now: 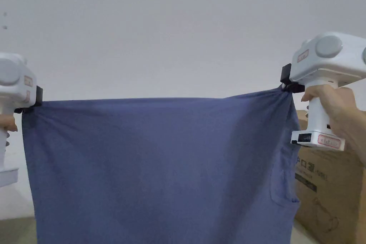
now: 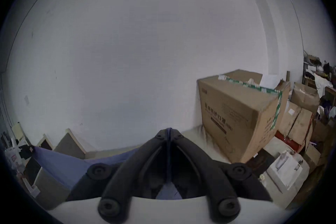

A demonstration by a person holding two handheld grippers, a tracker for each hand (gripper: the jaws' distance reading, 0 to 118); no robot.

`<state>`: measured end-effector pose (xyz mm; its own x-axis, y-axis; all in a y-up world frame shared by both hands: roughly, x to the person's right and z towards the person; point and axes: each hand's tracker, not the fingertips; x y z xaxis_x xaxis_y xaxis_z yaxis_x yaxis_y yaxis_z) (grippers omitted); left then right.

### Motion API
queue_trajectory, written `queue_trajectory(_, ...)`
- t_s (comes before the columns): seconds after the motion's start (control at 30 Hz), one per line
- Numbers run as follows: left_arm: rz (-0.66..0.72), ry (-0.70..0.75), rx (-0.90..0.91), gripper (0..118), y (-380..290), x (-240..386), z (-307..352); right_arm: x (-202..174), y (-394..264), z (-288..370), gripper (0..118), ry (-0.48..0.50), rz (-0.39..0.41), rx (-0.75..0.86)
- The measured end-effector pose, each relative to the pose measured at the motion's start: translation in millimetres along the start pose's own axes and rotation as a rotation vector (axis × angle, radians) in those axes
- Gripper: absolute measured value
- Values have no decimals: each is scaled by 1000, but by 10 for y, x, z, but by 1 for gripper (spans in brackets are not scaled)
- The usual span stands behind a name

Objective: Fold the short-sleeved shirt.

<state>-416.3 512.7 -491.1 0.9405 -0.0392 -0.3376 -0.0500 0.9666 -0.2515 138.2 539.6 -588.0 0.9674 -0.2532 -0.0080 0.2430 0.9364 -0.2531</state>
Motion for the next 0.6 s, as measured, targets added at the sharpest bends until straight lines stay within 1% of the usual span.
queue_trajectory(0.03,6,17,30,2,64,1,16,-12,60,40,2,18,-24,20)
queue_trajectory(0.1,-29,47,48,2,156,24,59,-55,114,111,2,22,3,20)
queue_trajectory(0.17,-52,48,49,2,179,42,46,-98,114,122,2,6,59,26)
queue_trajectory(0.3,-33,51,36,2,1,44,-66,19,-18,-82,2,23,42,4)
queue_trajectory(0.37,-60,50,-2,2,-222,79,-216,54,-252,-250,2,3,61,-50)
queue_trajectory(0.43,-93,53,-65,2,-487,126,-444,101,-537,-472,2,-19,104,-109)
queue_trajectory(0.6,-136,60,-266,2,-1553,312,-1197,258,-1630,-1255,2,-69,122,-322)
